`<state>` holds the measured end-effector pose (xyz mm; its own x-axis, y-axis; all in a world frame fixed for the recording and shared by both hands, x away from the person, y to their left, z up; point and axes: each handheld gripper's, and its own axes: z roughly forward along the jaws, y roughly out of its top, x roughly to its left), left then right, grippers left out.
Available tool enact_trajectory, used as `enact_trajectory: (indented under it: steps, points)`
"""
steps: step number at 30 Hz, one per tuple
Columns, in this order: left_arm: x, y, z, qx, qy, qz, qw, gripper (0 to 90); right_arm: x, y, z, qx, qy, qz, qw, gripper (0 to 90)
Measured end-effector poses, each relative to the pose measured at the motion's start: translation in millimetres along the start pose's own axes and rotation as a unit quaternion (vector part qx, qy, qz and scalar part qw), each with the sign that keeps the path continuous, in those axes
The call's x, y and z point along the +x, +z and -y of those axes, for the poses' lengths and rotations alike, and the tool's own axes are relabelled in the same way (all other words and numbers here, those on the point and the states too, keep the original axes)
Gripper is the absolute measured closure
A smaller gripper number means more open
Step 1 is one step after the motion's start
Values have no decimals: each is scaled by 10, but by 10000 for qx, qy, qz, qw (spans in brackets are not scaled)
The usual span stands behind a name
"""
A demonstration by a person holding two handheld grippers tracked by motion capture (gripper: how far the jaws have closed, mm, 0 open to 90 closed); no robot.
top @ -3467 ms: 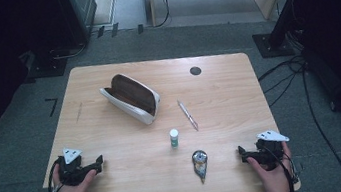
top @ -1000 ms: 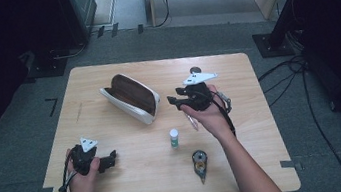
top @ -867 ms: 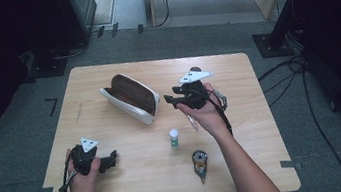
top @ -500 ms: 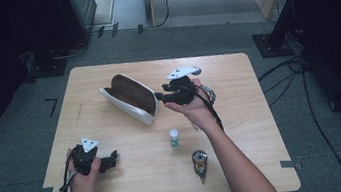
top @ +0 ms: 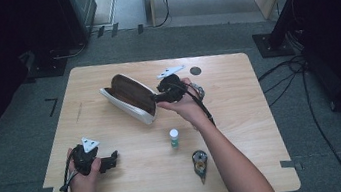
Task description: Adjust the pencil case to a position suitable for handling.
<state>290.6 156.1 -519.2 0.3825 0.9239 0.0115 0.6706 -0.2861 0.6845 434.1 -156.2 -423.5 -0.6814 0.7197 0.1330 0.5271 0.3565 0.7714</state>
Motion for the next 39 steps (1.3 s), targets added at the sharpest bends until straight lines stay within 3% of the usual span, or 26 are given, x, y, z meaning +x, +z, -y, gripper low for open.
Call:
enact_trajectory:
  steps: [6, 12, 13, 17, 19, 21, 23, 27, 31, 39]
  points:
    - [-2, 1, 0, -6, 5, 10, 10000, 8, -49, 194, -15, 166, 236, -155, 9995, 395]
    - [-3, 1, 0, -5, 14, 20, 10000, 8, -113, 332, -22, 347, 449, -168, 9982, 375]
    - [-3, 2, 0, -10, 20, 22, 10000, 8, -137, 389, -15, 420, 538, -258, 9973, 375]
    - [-3, 1, 0, -8, 33, 18, 10000, 8, -142, 481, 18, 642, 550, -330, 9959, 448]
    - [-3, 2, 0, -14, 35, 24, 10000, 8, -145, 512, 37, 737, 505, -257, 9957, 541]
    - [-3, 2, 0, -11, 39, 25, 10000, 8, -146, 516, 41, 724, 554, -288, 9954, 579]
    - [-4, 1, 0, -9, 42, 26, 10000, 8, -165, 500, 31, 582, 660, -330, 9956, 720]
    - [-4, 2, 0, -13, 42, 28, 10000, 8, -159, 455, 11, 416, 855, -440, 9945, 786]
    - [-5, 2, 0, -14, 34, 31, 10000, 8, -185, 328, -38, 130, 854, -494, 9950, 810]
    - [-7, 2, 0, -6, 41, 44, 10000, 8, -258, 125, -59, 34, 878, -470, 9950, 820]
